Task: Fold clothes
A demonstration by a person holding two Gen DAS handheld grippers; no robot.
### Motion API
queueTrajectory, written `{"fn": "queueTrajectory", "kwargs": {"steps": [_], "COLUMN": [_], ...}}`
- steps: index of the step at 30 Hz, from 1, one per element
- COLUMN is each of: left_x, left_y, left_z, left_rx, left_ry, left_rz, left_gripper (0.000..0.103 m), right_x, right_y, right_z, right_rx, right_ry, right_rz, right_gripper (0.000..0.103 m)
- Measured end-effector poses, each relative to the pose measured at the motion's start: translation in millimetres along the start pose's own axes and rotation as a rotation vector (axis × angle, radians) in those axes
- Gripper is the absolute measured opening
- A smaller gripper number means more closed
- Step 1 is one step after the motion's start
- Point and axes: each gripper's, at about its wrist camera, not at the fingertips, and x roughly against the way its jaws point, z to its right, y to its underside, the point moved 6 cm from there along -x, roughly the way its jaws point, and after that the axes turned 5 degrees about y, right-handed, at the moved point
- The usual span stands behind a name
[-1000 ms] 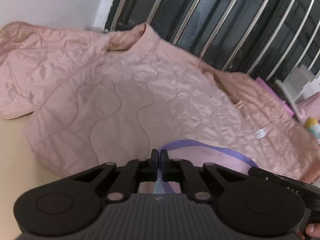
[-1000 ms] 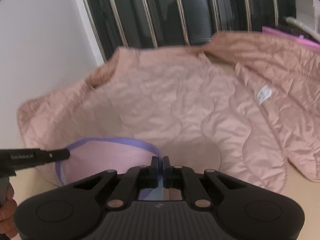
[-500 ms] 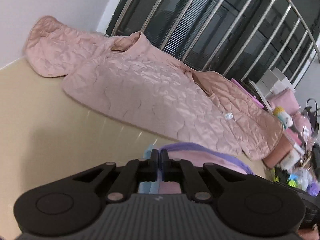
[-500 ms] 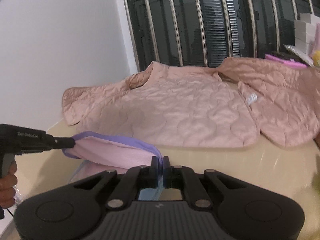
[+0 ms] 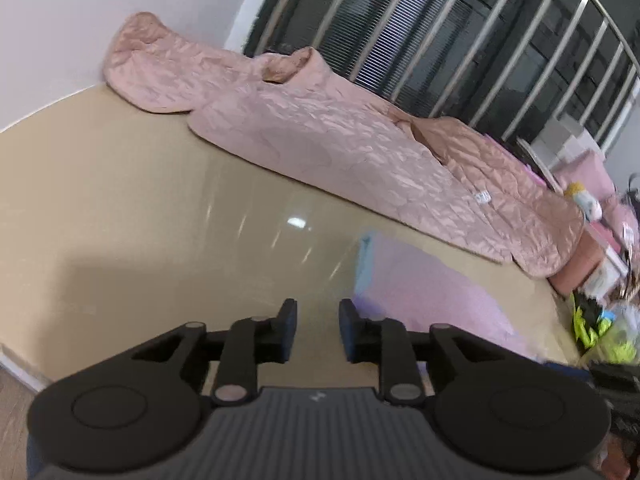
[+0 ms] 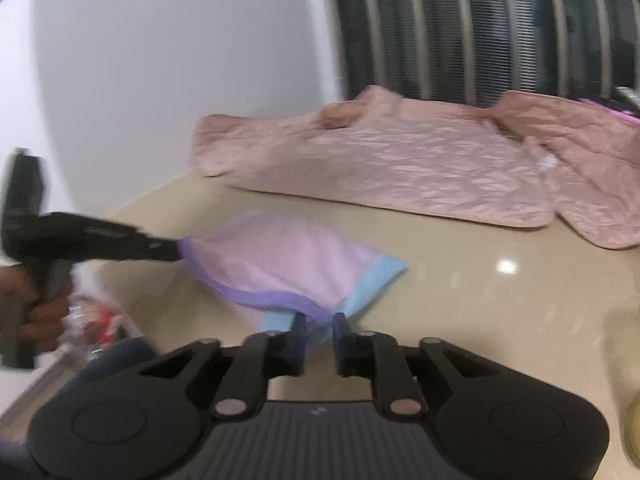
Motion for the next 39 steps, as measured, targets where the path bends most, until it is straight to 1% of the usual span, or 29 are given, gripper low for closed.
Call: {"fn": "queueTrajectory", "kwargs": {"steps": [1,2,3,4,5,6,7,10,11,12,14,16,18,19,22,24,26,27,28,29,30,31,32,33,35,37,38,39], "left_x": [3,5,6,5,2,-1,-7,-27,-33,-38,-42,-42,-41,-41,-41,-41,-41,-40,-39,-38,-35,-33,-28,-24,-18,-15,-16,-18], "left_y": [-5,-10,-14,-18,-20,-21,-18,-10,-7,-4,2,5,5,5,5,5,6,6,7,6,6,5,4,5,11,22,27,33], "left_z": [0,1,6,14,21,28,33,48,50,51,51,49,48,48,49,49,49,50,50,51,52,54,58,64,76,88,93,97], "left_rx": [0.013,0.022,0.020,0.009,-0.004,-0.019,-0.041,-0.108,-0.131,-0.151,-0.164,-0.167,-0.166,-0.167,-0.170,-0.172,-0.171,-0.169,-0.165,-0.160,-0.159,-0.164,-0.190,-0.235,-0.353,-0.491,-0.549,-0.606], "left_ry": [0.017,0.033,0.049,0.070,0.096,0.117,0.113,0.100,0.080,0.072,0.061,0.070,0.074,0.076,0.084,0.088,0.094,0.097,0.099,0.105,0.117,0.133,0.170,0.209,0.246,0.242,0.223,0.203], "left_rz": [0.008,0.016,0.024,0.026,0.027,0.025,0.009,-0.039,-0.061,-0.079,-0.088,-0.085,-0.091,-0.095,-0.109,-0.118,-0.125,-0.129,-0.134,-0.143,-0.148,-0.152,-0.151,-0.151,-0.142,-0.127,-0.123,-0.120], "left_gripper": [0.022,0.022,0.026,0.031,0.034,0.041,0.042,0.042,0.043,0.044,0.048,0.049,0.049,0.049,0.050,0.051,0.052,0.052,0.052,0.052,0.052,0.053,0.054,0.058,0.064,0.069,0.071,0.075], "right_x": [5,9,8,7,1,-5,-12,-31,-33,-34,-31,-28,-32,-36,-46,-49,-51,-51,-52,-53,-54,-54,-54,-54,-54,-53,-52,-52], "right_y": [-3,-5,-8,-12,-13,-15,-16,-10,-8,-6,-3,-1,4,7,11,11,9,8,8,7,7,7,7,8,8,8,8,8], "right_z": [-2,-3,-3,-2,-2,-2,-2,-7,-11,-14,-22,-31,-39,-41,-47,-48,-43,-41,-39,-36,-34,-34,-33,-33,-34,-34,-34,-33], "right_rx": [0.005,0.003,-0.009,-0.022,-0.030,-0.038,-0.045,-0.001,0.019,0.038,0.059,0.076,0.108,0.129,0.230,0.283,0.276,0.278,0.283,0.287,0.292,0.302,0.309,0.315,0.326,0.323,0.319,0.315], "right_ry": [-0.022,-0.027,-0.027,-0.027,-0.012,0.006,0.025,0.092,0.104,0.113,0.110,0.092,0.079,0.087,0.158,0.208,0.212,0.215,0.220,0.224,0.229,0.240,0.251,0.260,0.263,0.266,0.264,0.263], "right_rz": [0.010,0.025,0.035,0.044,0.043,0.040,0.036,-0.016,-0.026,-0.031,0.005,0.044,0.023,0.006,-0.019,-0.013,-0.024,-0.026,-0.028,-0.029,-0.031,-0.032,-0.032,-0.031,-0.018,-0.008,-0.005,-0.002], "right_gripper": [0.017,0.019,0.019,0.021,0.023,0.024,0.025,0.025,0.029,0.033,0.055,0.062,0.062,0.062,0.062,0.058,0.033,0.030,0.030,0.029,0.026,0.020,0.018,0.016,0.013,0.012,0.012,0.012]}}
